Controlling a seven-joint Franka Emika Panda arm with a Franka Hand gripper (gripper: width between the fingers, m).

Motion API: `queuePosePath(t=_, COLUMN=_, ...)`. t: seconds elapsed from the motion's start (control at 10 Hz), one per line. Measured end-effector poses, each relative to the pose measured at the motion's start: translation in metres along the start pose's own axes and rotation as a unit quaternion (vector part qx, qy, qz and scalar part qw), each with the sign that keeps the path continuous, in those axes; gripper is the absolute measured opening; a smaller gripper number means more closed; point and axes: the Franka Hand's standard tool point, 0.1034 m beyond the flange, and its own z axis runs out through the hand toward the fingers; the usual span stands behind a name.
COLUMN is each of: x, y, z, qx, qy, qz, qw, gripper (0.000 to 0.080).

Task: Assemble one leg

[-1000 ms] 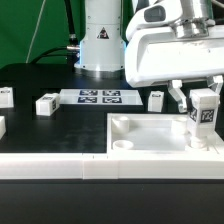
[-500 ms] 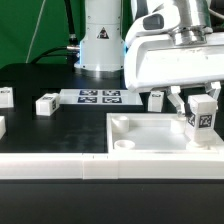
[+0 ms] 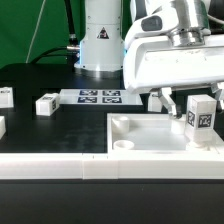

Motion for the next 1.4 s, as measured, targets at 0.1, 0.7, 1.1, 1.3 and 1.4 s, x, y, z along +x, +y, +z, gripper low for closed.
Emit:
queuePosePath(t=0.1, x=0.0, y=0.0, z=0.0, qx=0.0, qy=0.0, qz=0.0, qw=1.0, gripper=0.0586)
queuePosePath(t=0.7, x=0.004, y=-0.001, z=-0.005, qx=0.001, qy=-0.005, qz=0.0, qw=1.0, gripper=0.0649)
queuePosePath(t=1.1, x=0.016, y=-0.003, z=-0.016, qx=0.004, qy=-0.011, qz=-0.001, qw=1.0, gripper=0.0649)
queuePosePath(t=1.3, x=0.009, y=0.0, z=-0.011, qx=0.006, qy=-0.042, qz=0.006, qw=0.999, gripper=0.0649)
queuePosePath(t=1.4, x=0.008, y=0.002, z=-0.008, qx=0.01, qy=-0.083, qz=0.009, qw=0.996, gripper=0.0649)
